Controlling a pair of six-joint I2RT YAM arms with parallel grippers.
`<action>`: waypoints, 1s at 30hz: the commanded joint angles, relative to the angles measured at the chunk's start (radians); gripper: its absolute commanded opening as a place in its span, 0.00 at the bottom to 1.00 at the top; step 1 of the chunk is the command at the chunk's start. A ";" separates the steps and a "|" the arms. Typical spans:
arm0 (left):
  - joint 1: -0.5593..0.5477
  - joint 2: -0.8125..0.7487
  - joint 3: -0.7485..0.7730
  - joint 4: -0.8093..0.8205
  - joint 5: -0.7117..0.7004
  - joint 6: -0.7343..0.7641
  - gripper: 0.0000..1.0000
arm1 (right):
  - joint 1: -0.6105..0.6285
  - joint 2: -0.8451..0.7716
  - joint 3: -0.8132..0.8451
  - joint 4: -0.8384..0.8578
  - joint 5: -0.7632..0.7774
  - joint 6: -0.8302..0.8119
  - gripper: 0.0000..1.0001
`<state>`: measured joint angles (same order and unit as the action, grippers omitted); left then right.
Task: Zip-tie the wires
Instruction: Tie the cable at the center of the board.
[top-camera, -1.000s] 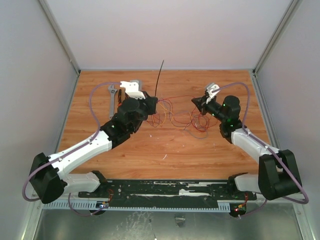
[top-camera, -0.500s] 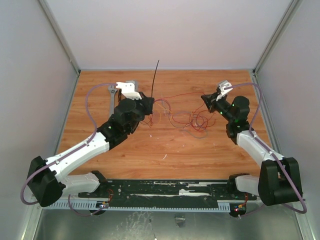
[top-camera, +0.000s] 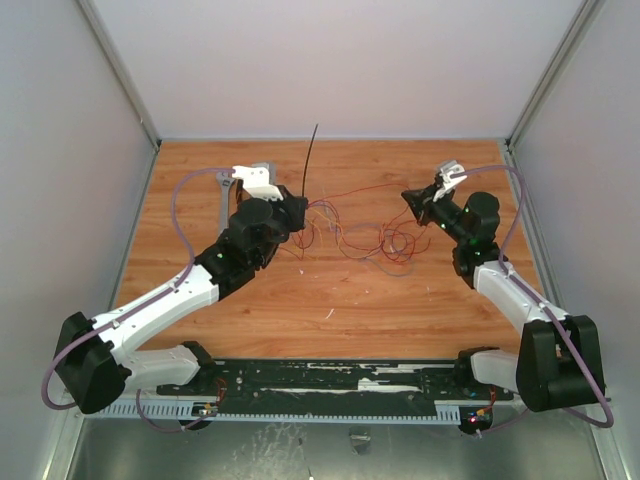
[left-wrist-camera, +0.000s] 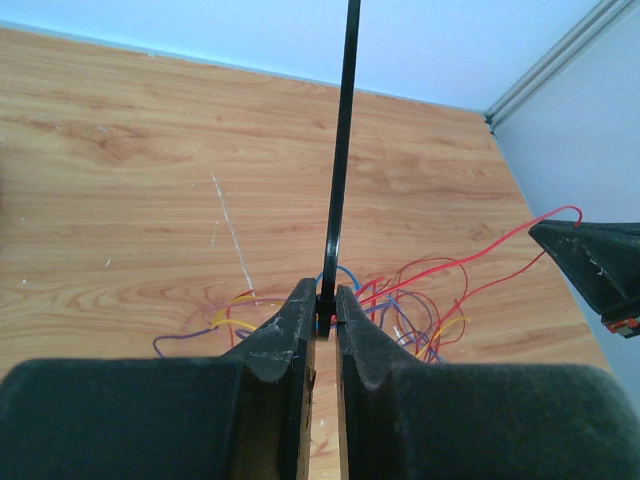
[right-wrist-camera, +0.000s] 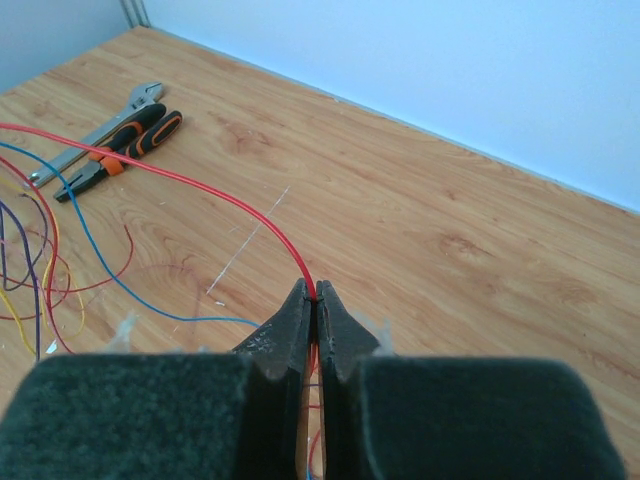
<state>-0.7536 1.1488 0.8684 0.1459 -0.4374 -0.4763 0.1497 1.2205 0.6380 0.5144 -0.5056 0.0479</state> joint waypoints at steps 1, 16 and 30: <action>0.011 -0.029 -0.011 0.014 -0.021 -0.009 0.00 | -0.024 -0.033 -0.013 0.007 0.072 0.064 0.00; 0.016 -0.025 -0.018 0.017 -0.014 -0.029 0.00 | -0.064 -0.014 -0.019 0.008 0.040 0.106 0.00; 0.016 0.033 0.054 -0.018 -0.038 -0.187 0.00 | -0.051 -0.186 -0.156 0.169 0.021 0.273 0.58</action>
<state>-0.7471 1.1740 0.8799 0.1234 -0.4484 -0.5861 0.0948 1.1069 0.5495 0.5606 -0.4839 0.2287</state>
